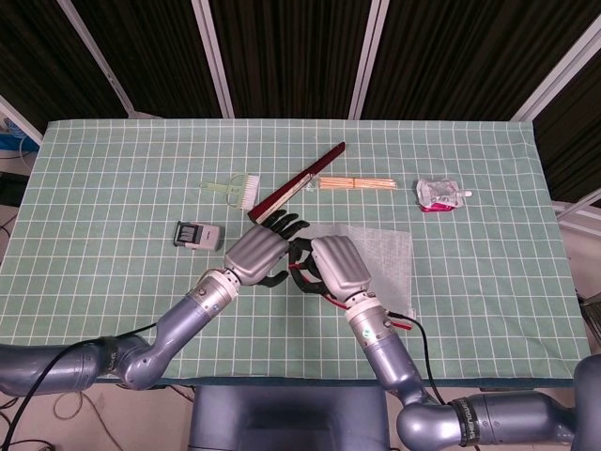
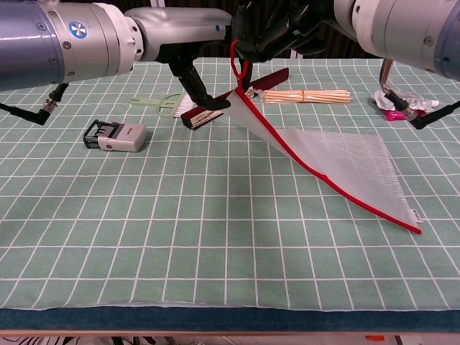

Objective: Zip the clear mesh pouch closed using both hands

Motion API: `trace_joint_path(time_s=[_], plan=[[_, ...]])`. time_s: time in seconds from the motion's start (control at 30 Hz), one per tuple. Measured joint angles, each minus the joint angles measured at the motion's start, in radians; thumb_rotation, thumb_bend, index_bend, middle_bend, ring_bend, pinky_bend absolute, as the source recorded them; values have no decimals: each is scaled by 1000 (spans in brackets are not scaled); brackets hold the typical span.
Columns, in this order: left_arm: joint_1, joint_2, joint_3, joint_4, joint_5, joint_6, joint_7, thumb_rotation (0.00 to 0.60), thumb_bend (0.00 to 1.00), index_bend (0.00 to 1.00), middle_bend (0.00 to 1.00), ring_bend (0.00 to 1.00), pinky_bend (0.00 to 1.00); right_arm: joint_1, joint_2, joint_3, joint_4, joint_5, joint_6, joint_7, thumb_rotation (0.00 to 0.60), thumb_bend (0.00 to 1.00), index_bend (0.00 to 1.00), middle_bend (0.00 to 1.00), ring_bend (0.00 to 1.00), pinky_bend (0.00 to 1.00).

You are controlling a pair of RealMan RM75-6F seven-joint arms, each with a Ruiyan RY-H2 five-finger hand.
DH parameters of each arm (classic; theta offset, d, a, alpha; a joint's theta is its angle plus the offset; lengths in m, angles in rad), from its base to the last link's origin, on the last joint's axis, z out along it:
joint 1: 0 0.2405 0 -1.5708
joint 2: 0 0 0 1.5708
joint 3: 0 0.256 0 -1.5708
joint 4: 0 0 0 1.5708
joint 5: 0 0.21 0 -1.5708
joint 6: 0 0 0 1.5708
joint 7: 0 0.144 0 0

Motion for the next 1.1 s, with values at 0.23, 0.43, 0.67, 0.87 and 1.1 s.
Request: trace_joint_path(time_s=[0.23, 0.43, 0.67, 0.87, 1.1], plan=[[-11, -13, 5, -2, -17, 18, -10, 600, 375, 463, 118, 0, 17, 3, 9, -7, -5, 3, 6, 9, 600, 568, 689, 1000, 1000, 943], [-17, -24, 9, 2, -33, 20, -27, 600, 403, 491, 131, 0, 17, 7, 12, -16, -7, 4, 10, 14, 600, 568, 690, 1000, 1000, 943], [-22, -40, 14, 6, -24, 33, -44, 600, 425, 516, 132, 0, 17, 9, 15, -22, -5, 8, 15, 23, 600, 570, 691, 1000, 1000, 943], [-21, -42, 23, 10, -18, 46, -47, 600, 424, 569, 132, 0, 17, 8, 20, -24, -4, 10, 17, 33, 600, 570, 691, 1000, 1000, 943], [-16, -46, 23, 13, -7, 69, -56, 600, 425, 586, 137, 0, 28, 8, 33, -25, -12, 2, 22, 39, 600, 570, 695, 1000, 1000, 943]])
